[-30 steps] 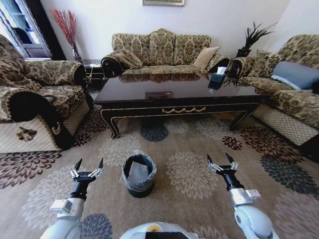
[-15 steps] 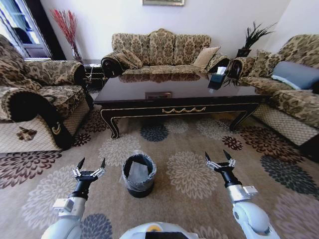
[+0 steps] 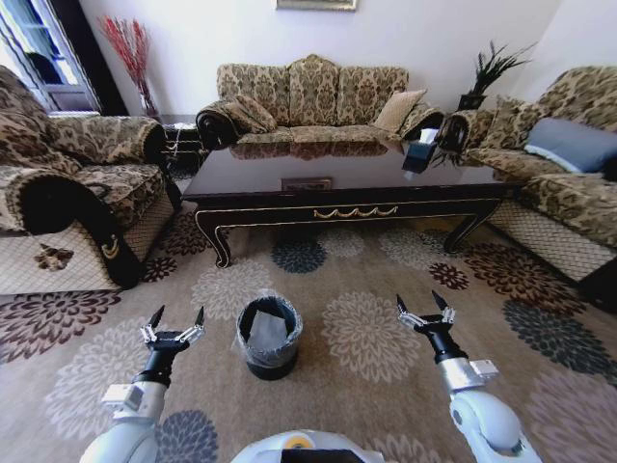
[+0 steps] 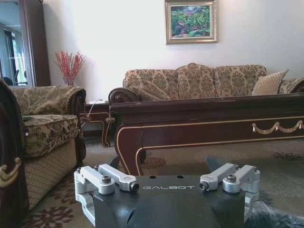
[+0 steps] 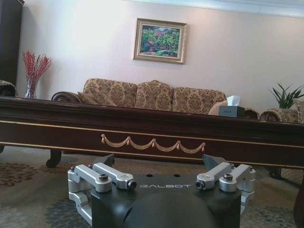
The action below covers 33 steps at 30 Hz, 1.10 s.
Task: Move to the front of the table and pick up the trash from the floor, then place it into the trash bin.
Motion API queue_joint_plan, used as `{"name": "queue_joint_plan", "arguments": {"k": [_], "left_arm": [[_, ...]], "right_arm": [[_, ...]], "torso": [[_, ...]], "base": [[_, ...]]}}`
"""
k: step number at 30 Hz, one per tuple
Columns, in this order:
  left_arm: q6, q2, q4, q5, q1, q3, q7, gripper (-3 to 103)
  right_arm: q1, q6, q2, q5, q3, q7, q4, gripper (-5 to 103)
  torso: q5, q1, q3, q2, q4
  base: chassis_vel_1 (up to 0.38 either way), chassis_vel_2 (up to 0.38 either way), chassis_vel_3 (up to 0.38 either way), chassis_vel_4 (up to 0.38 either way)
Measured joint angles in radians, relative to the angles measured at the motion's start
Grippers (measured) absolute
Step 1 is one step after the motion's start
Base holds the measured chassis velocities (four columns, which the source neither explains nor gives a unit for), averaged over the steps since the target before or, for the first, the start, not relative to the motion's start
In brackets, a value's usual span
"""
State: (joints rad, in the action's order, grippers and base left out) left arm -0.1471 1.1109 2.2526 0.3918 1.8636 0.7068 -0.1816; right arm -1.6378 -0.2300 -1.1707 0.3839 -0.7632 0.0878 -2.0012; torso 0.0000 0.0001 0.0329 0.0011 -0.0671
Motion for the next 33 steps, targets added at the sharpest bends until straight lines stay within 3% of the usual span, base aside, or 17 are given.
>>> {"name": "queue_joint_plan", "arguments": {"k": [33], "left_arm": [[0.001,0.000,-0.001,0.000,0.000,0.000,-0.001,100]], "right_arm": [[0.000,0.001,0.000,0.001,0.000,-0.001,-0.001,100]], "torso": [[0.0000,0.000,0.000,0.000,-0.0001]], "base": [[0.192,-0.205,-0.204,0.203]]}}
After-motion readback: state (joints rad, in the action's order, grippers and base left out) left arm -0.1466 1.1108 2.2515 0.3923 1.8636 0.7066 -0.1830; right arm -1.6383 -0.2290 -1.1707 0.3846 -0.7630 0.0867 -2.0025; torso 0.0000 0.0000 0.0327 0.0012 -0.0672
